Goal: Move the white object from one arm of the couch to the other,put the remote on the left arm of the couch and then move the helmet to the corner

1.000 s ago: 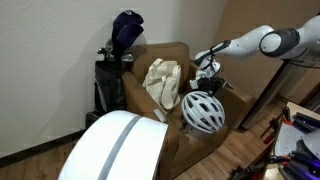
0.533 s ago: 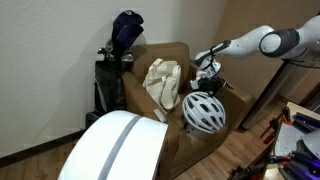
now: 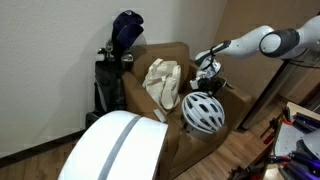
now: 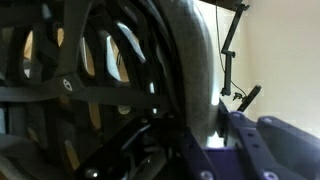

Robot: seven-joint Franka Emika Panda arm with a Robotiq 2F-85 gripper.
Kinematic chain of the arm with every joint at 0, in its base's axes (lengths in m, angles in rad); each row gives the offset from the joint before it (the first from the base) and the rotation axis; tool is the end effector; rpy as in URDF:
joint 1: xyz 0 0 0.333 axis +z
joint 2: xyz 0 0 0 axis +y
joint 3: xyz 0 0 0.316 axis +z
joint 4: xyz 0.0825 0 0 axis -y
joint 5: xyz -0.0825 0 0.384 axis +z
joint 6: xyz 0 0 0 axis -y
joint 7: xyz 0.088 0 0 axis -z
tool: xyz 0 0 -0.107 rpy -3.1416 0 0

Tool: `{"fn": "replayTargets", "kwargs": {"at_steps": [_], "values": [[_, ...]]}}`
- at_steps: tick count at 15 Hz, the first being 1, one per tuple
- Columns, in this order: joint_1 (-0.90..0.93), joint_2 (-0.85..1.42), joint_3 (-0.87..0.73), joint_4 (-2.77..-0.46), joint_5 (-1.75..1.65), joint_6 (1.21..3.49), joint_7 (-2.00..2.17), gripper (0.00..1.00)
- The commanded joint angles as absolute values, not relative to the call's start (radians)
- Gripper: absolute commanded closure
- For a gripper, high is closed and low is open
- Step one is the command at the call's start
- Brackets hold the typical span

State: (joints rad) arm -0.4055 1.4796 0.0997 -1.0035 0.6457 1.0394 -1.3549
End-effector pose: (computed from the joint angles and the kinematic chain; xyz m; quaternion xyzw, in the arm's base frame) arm 0.5534 -0.1008 -0.0473 -0.6305 -0.2952 0.1366 0.7047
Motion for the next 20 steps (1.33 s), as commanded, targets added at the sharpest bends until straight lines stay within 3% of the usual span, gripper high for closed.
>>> {"fn": "replayTargets", "kwargs": {"at_steps": [1,20], "values": [[-0.418,1.468,0.098,-1.042,0.691,1.059,-1.299,0.90],[-0.405,1.466,0.057,-1.068,0.698,1.018,-1.143,0.90]]}}
